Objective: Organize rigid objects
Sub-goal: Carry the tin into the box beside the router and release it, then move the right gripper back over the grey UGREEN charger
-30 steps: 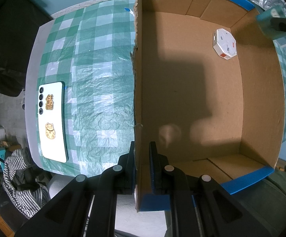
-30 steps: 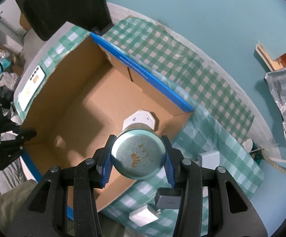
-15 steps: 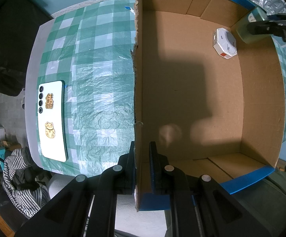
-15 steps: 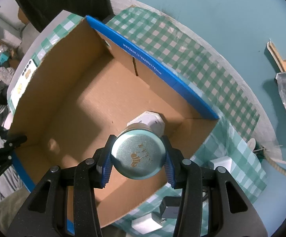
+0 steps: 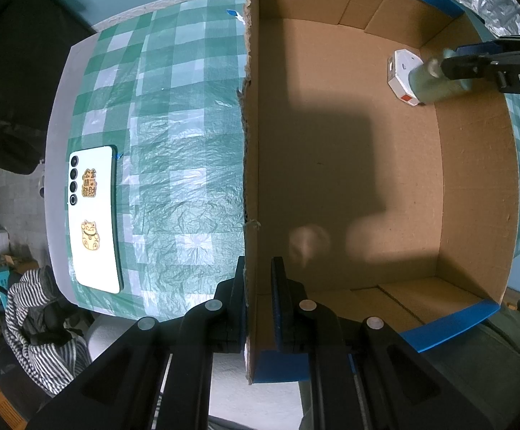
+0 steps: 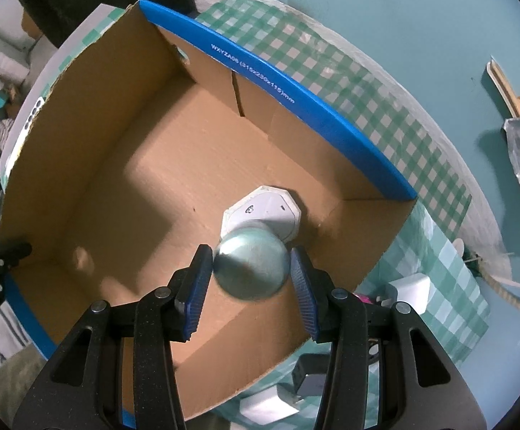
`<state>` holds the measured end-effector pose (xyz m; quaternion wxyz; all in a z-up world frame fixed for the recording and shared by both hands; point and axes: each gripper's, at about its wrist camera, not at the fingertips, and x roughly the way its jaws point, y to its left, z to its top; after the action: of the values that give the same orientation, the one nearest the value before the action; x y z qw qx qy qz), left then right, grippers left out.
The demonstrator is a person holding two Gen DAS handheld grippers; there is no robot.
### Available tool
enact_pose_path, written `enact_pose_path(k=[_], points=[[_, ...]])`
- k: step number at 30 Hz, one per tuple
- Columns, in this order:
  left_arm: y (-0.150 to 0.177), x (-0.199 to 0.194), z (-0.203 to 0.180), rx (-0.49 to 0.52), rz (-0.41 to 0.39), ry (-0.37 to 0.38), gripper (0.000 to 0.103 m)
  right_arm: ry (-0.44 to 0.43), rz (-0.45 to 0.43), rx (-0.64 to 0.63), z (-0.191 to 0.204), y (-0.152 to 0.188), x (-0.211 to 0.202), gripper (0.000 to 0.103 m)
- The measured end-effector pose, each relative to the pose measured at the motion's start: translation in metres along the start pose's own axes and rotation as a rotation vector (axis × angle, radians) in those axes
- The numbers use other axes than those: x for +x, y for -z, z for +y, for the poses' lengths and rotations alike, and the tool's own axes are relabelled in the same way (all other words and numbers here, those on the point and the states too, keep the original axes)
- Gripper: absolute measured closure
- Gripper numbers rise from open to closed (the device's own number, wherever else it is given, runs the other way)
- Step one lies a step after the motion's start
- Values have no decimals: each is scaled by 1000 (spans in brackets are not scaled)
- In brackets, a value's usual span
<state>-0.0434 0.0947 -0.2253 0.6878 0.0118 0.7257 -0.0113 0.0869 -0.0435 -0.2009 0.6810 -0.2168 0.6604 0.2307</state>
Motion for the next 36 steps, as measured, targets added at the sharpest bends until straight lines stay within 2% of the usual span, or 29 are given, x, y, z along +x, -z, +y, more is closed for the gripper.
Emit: enact_pose_path(k=[3,5,19,36], points=[[0,0,-2,4,2,-2,93,10,-14,-6,0,1,-5,45],[-1,0,-3,5,3,-3,93,10,-24,-6,0,2,-9,44],[-1,-1,-4,6,6,-7,93,-3,-76,7,-3,8,-43,41],[-2,-1,-6,10,7,-10,93,4,-112,73,-28,41,-76,39]])
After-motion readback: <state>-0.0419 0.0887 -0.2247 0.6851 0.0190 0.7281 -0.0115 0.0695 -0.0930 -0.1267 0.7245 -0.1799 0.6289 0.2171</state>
